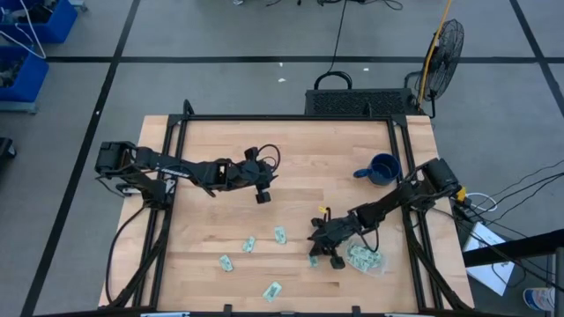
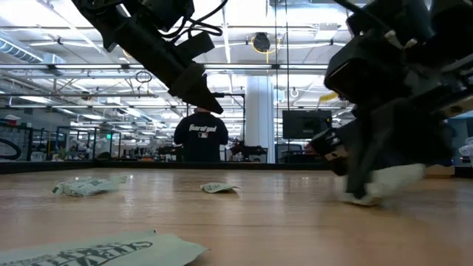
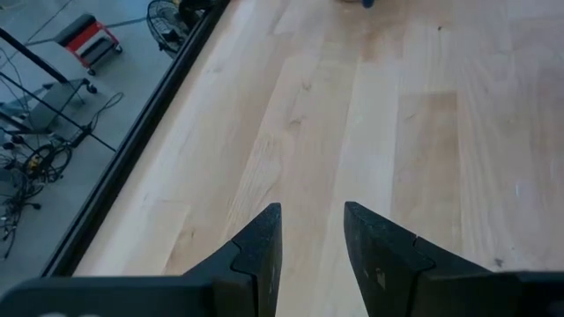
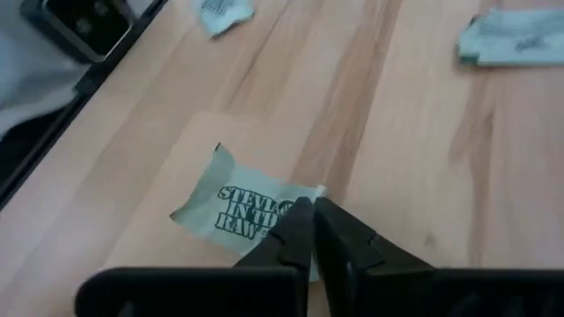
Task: Pick and place Stevia / Truvia into bins
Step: Put the stevia packet into the transparent container
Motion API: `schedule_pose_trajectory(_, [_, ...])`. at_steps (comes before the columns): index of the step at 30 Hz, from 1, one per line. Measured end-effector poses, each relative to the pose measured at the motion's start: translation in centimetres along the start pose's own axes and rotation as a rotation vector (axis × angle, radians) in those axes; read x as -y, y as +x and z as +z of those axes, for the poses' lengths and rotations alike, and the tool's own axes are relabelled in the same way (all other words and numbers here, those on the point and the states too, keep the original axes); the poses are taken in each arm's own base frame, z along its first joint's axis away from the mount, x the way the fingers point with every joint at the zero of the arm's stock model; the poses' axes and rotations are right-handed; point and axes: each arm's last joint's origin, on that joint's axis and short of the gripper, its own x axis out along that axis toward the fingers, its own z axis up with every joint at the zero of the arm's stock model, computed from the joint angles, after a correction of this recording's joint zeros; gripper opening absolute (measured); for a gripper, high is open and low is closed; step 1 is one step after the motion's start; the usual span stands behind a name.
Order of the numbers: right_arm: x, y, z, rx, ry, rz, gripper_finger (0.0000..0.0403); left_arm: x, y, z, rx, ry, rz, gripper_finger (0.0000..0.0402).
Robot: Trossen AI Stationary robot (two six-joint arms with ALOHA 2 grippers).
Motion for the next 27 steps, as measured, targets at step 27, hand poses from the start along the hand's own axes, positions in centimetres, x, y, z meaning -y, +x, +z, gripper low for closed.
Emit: schedule_pose_trajectory(27, [-7.6, -12.1, 0.0, -0.188, 0.58, -0.226, 0.0, -0.1, 0.0, 0.0, 0.002, 0.049, 0.006, 0.0131])
